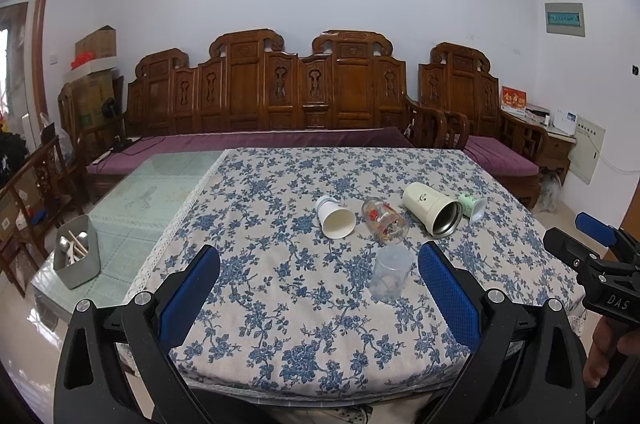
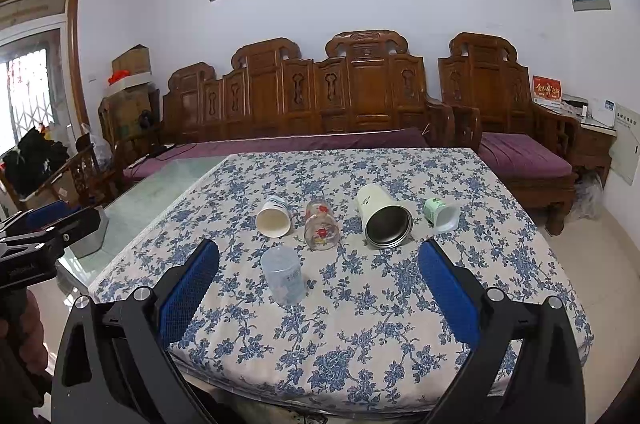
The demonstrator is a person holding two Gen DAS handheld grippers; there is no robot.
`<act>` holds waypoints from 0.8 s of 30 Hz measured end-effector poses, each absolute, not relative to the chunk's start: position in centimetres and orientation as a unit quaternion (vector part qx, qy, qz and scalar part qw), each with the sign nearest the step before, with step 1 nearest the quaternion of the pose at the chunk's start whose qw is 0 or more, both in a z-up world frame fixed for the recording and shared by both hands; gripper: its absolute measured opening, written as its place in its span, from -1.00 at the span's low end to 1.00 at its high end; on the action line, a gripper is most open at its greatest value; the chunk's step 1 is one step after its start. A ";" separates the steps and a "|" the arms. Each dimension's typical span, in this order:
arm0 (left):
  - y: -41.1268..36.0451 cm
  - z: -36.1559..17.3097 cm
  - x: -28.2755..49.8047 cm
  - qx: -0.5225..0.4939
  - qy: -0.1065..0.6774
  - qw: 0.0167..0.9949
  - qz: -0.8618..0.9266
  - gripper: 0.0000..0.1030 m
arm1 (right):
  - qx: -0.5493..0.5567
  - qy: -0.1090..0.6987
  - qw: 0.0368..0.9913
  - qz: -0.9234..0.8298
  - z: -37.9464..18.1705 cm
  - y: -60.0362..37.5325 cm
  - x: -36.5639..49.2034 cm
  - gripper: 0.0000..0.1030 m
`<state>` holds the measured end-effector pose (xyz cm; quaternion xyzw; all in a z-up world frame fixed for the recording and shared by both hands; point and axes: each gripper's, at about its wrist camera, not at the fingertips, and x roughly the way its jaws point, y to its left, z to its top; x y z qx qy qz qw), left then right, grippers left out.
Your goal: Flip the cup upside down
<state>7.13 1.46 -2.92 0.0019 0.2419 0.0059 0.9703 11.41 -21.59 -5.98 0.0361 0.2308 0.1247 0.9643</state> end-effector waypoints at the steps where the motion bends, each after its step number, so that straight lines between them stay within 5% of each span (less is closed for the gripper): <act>1: 1.5 -2.9 7.1 0.002 0.241 0.970 0.006 0.86 | 0.036 0.231 0.964 0.124 -6.0 -21.6 11.4 0.95; 24: 1.2 -2.5 7.0 0.000 0.238 0.971 0.004 0.86 | 0.034 0.230 0.965 0.124 -6.1 -21.6 11.4 0.95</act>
